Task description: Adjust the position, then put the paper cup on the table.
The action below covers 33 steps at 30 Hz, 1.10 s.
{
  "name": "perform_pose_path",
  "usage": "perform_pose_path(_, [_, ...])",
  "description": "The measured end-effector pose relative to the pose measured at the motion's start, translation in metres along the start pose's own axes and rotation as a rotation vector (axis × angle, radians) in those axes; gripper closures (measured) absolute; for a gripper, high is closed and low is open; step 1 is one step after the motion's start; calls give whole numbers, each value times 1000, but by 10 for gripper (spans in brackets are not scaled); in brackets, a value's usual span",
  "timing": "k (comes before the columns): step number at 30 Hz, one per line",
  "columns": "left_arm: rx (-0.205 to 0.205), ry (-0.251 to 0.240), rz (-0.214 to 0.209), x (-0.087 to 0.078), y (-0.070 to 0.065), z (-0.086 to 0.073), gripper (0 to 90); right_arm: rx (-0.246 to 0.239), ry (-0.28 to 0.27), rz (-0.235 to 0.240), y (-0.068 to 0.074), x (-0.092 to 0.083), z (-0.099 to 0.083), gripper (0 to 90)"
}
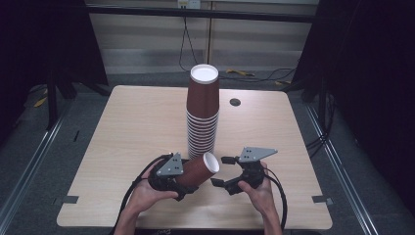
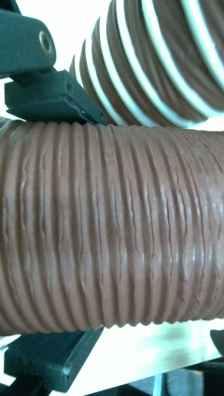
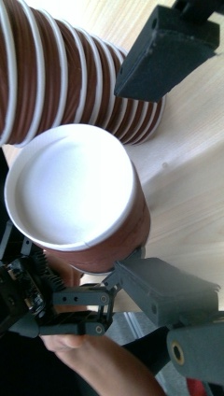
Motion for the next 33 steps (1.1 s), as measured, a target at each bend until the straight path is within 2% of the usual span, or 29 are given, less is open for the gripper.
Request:
perform_pose_path(2, [13,12,-2,0,0,1,140,-8,17,1,1,0,-1,139])
perform_pose_path(3, [31,17,3,-1,0,1,142,-11,51,-5,1,2,-3,139])
perform_pose_path(4, [31,17,3,-1,0,1,143,-11,51,-5,1,2,-3,139])
perform_pose_path(6, [38,23,-17,-1,0,1,143,-23,70,-19,1,4,-4,140])
perform_pose_path(9, [52,63,-15,1,1,2,142,-32,90,-11,0,5,-5,140])
perform_pose_path(10, [54,73,-15,1,1,3,142,-42,111,-14,0,6,-6,140])
perform_pose_path(13, [57,61,-17,-1,3,4,142,-47,133,-8,0,6,-8,141])
perform_pose_path(14, [55,53,-30,-2,4,4,142,-51,141,-3,0,7,-8,142])
perform_pose_path(17, [68,87,-41,-2,5,3,144,-58,145,-13,-1,7,-8,141])
perform_pose_path(19, [78,109,-39,-3,5,4,144,-64,144,0,-1,8,-8,140])
perform_pose_path(22, [81,104,-52,-5,6,7,144,-69,163,4,0,9,-8,139])
perform_pose_path(24, [92,119,-57,-5,6,9,145,-75,179,3,0,10,-8,139])
perform_pose_path(26, [114,136,-65,-5,7,11,144,-82,197,-4,0,10,-8,138])
perform_pose_path(30, [125,161,-85,-4,6,13,144,-91,223,-24,1,9,-5,139])
perform_pose_path(33, [138,190,-92,0,5,15,145,-92,217,-30,1,8,-4,142])
Point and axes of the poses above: each handheld gripper's, and its own axes: x roughly forward along the jaws, z roughly out of its top, y roughly to its left, the point moved 4 cm from there along x, roughly forward along the jaws, and after that the axes turned 12 degrees about x, right-handed, at the moved point
